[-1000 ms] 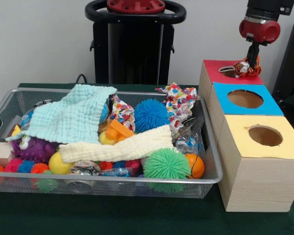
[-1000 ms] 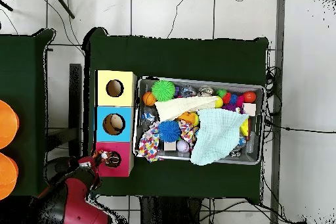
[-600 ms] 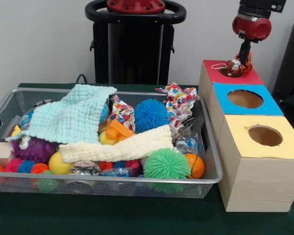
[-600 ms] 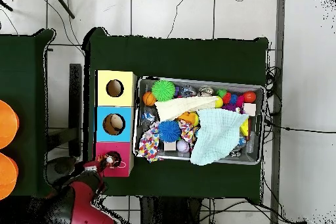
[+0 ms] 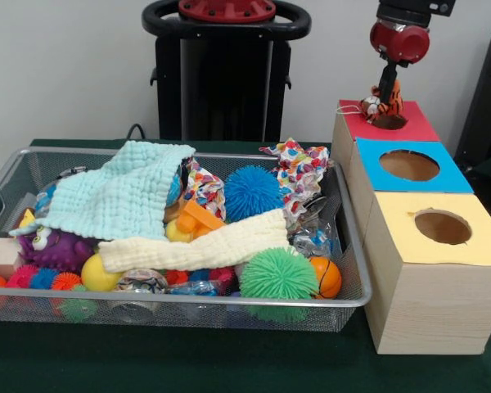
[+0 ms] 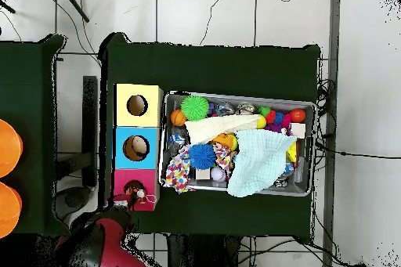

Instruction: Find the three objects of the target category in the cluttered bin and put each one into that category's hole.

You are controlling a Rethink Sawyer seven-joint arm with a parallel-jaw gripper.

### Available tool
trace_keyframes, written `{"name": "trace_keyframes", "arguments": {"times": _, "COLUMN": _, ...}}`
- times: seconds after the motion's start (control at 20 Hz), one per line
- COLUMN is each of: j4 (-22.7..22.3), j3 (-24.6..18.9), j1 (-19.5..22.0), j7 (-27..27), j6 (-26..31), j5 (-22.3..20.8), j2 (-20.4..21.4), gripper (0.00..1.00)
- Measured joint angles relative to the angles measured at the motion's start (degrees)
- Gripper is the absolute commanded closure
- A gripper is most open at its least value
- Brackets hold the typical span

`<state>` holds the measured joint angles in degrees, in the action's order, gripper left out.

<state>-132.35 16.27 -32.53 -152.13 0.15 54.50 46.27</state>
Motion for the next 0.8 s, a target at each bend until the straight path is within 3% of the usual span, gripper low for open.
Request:
{"name": "trace_keyframes", "arguments": {"times": 0.5, "j4": -1.0, "j3": -6.0, "j1": 6.3, "j7": 0.0, "j6": -1.7, "j5": -3.0, "j2": 0.8, "gripper": 1.0}}
{"name": "trace_keyframes", "arguments": {"times": 0.8, "j4": -1.1, "j3": -7.9, "j1": 7.6, "j7": 0.0, "j6": -3.8, "j5": -4.0, "j2": 0.2, "gripper": 1.0}}
